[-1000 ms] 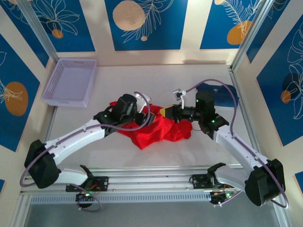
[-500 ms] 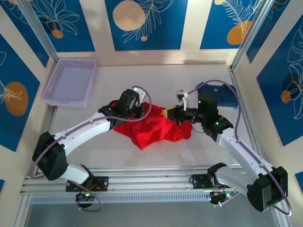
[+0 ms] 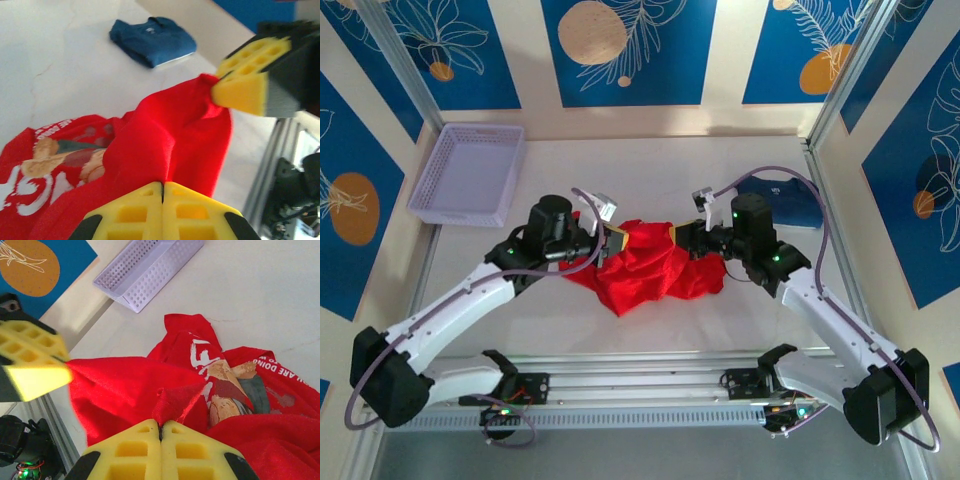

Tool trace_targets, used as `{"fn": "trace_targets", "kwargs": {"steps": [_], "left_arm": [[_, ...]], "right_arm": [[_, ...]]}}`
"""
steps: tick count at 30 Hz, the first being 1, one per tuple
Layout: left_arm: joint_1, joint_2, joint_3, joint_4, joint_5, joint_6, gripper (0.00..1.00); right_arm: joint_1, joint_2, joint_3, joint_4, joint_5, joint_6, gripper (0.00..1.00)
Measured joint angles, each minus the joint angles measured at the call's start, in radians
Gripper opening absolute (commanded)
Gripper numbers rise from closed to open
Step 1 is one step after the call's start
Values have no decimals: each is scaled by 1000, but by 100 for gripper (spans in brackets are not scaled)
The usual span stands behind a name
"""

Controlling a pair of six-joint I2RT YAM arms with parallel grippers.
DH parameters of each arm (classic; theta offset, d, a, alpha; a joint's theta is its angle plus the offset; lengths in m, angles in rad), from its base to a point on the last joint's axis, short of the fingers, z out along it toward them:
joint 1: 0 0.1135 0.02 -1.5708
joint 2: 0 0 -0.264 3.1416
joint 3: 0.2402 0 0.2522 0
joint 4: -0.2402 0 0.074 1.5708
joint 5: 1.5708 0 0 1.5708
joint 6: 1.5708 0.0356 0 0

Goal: Fold the inside-out t-shirt

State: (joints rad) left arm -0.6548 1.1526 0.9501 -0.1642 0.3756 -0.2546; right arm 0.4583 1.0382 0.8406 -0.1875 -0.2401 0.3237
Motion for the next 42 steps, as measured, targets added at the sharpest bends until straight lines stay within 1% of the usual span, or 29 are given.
{"fn": "trace_targets", "kwargs": {"steps": [3, 6, 9, 10, 12, 16, 19, 23, 27, 29, 33, 38, 40, 42], "left_arm": [[0, 4, 0, -2, -8, -1, 1], [0, 41, 1, -18, -65, 1, 1], [0, 88, 1, -48, -156, -2, 27], [0, 99, 3, -62, -185, 1, 34], [0, 113, 5, -90, -251, -5, 42], [-17, 97, 4, -103, -301, 4, 45], [-51, 66, 4, -99, -303, 28, 45], [-121, 55, 5, -78, -287, 76, 46], [-164, 90, 19, -82, -280, 129, 58], [-175, 120, 36, -85, -296, 145, 60], [-182, 181, 78, -91, -365, 160, 60], [-182, 233, 122, -90, -464, 161, 55], [-182, 253, 137, -90, -489, 160, 52], [-182, 272, 149, -90, -510, 159, 43]], "right_arm": [[0, 0, 1, 3, -13, 0, 0], [0, -2, 1, 14, -49, 0, 0], [-3, -10, 0, 31, -93, 0, 0], [-4, -16, 0, 39, -105, 1, 0], [-7, -28, 0, 53, -127, 2, 0], [-8, -31, 0, 69, -148, 6, 0], [-8, -25, 0, 71, -156, 8, 0], [-8, -16, 0, 72, -161, 8, 0], [-12, -13, 0, 71, -161, 8, 0], [-14, -13, 0, 72, -162, 8, 0], [-14, -13, 0, 72, -168, 8, 0], [-16, -13, 0, 72, -179, 8, 0], [-16, -13, -1, 72, -180, 8, 0], [-16, -13, -2, 72, -180, 8, 0]]}}
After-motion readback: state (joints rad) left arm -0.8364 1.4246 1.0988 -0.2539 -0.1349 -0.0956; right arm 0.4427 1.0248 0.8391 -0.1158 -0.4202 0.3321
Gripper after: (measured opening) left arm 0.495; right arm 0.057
